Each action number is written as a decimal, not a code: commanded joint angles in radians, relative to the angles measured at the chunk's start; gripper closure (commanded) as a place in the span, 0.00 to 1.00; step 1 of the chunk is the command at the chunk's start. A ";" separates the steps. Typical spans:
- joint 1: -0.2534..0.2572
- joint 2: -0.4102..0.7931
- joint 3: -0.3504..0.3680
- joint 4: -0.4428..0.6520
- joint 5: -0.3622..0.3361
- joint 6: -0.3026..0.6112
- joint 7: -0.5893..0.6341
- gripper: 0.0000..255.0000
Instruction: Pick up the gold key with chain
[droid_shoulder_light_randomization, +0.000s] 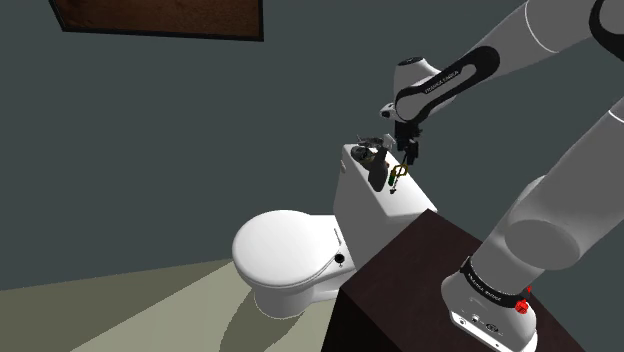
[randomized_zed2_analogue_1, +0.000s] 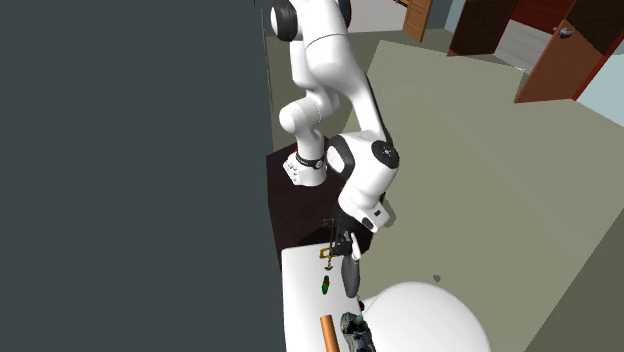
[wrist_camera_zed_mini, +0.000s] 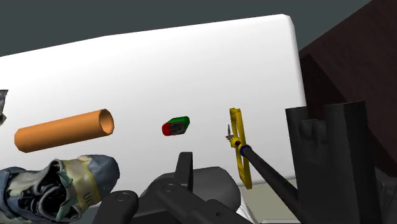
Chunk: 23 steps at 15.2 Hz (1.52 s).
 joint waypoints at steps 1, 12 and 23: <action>0.000 0.039 -0.004 0.009 -0.001 0.028 -0.015 0.00; -0.005 0.124 -0.010 -0.008 0.007 0.127 -0.007 1.00; -0.001 0.069 -0.007 -0.001 0.000 0.066 -0.010 1.00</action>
